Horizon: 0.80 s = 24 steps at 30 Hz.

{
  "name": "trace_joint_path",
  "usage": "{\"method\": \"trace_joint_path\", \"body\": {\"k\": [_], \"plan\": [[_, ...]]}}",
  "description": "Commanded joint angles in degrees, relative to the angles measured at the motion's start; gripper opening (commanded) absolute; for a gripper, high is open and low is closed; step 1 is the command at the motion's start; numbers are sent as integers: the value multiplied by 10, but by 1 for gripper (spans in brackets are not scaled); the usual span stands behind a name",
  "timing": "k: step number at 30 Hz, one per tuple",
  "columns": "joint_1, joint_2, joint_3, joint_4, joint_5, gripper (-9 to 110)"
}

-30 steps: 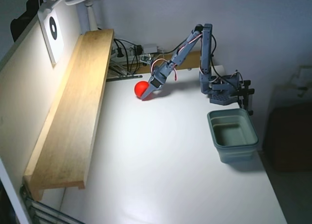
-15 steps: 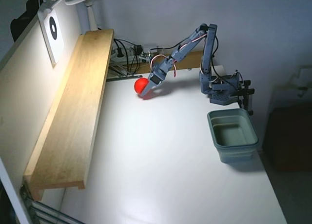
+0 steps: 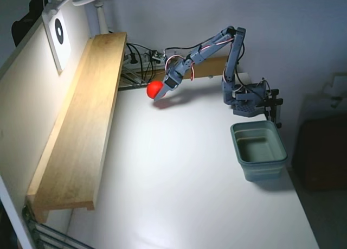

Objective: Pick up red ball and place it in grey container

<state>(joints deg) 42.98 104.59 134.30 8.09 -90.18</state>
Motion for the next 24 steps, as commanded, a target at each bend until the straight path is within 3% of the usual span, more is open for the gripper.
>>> {"method": "trace_joint_path", "body": {"k": [1,24], "plan": [[3,38,-41,29,2,23],[3,70,-116,135,2,23]]}}
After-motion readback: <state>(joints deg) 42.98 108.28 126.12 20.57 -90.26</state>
